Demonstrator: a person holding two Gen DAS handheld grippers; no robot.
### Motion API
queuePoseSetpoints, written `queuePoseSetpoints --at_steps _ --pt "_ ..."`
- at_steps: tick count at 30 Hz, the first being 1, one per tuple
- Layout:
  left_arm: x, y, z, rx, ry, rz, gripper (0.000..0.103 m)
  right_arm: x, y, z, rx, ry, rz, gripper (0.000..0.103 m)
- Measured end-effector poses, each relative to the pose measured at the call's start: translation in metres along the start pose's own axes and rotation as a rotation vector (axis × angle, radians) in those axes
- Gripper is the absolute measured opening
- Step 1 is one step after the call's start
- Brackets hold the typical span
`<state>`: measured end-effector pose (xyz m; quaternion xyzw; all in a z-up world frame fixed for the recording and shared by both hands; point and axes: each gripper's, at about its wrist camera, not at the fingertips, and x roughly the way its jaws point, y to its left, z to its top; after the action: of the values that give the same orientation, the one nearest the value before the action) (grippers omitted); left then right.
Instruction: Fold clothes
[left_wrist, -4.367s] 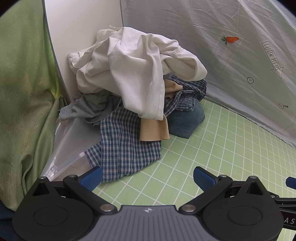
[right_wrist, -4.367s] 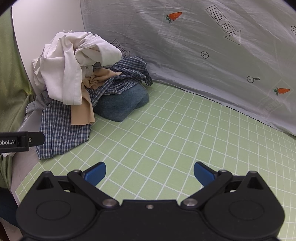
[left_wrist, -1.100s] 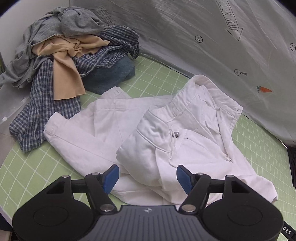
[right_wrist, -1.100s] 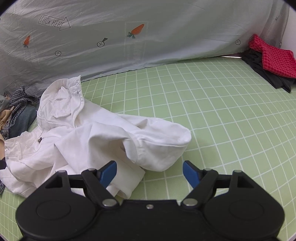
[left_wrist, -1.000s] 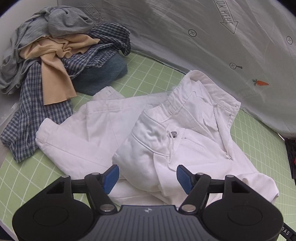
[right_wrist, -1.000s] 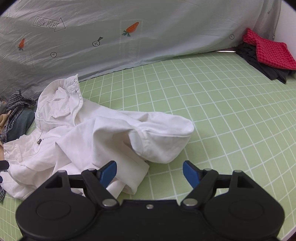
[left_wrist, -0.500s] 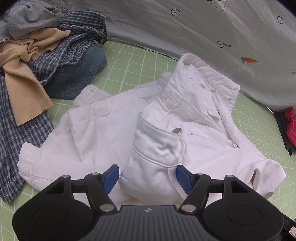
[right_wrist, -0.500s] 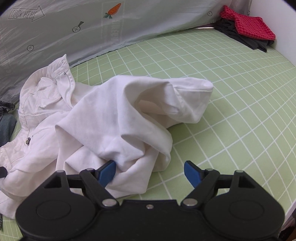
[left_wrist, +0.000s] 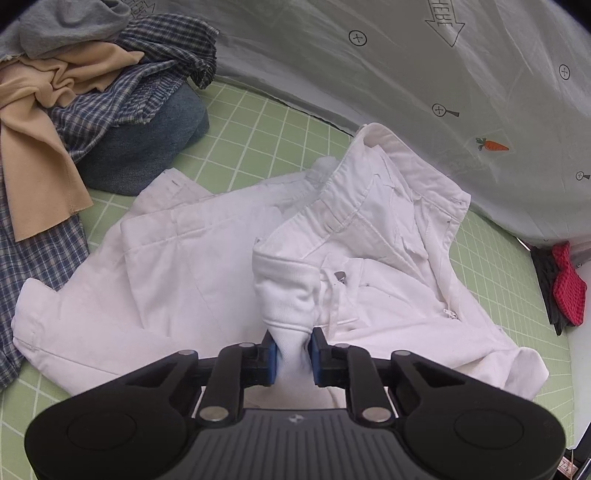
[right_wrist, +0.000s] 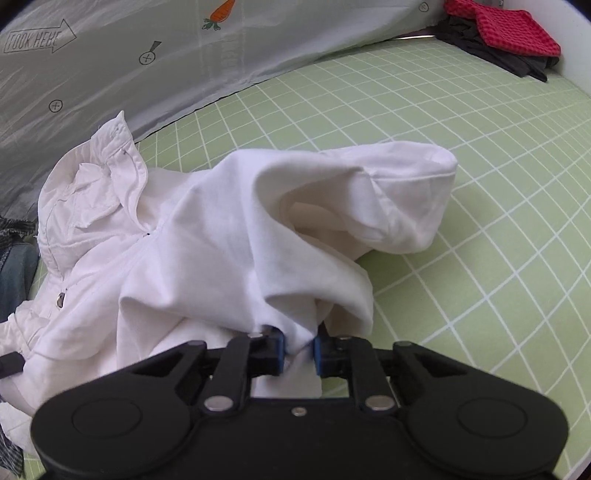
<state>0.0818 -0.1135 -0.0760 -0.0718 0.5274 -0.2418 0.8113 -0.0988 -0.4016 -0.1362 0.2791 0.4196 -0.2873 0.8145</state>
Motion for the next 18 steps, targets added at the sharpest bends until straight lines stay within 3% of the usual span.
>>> queuePoseSetpoints --at_steps 8,14,18 --pt "-0.026 -0.014 -0.022 -0.093 -0.059 0.028 0.012 -0.021 -0.045 0.041 -0.15 -0.11 0.026 0.008" --pt "-0.028 -0.04 0.009 -0.137 -0.064 -0.02 0.012 -0.036 -0.072 0.101 -0.386 -0.246 -0.025 0.008" --pt "-0.022 -0.056 0.008 -0.118 -0.063 0.005 0.012 -0.03 -0.092 0.138 -0.35 -0.206 0.01 0.012"
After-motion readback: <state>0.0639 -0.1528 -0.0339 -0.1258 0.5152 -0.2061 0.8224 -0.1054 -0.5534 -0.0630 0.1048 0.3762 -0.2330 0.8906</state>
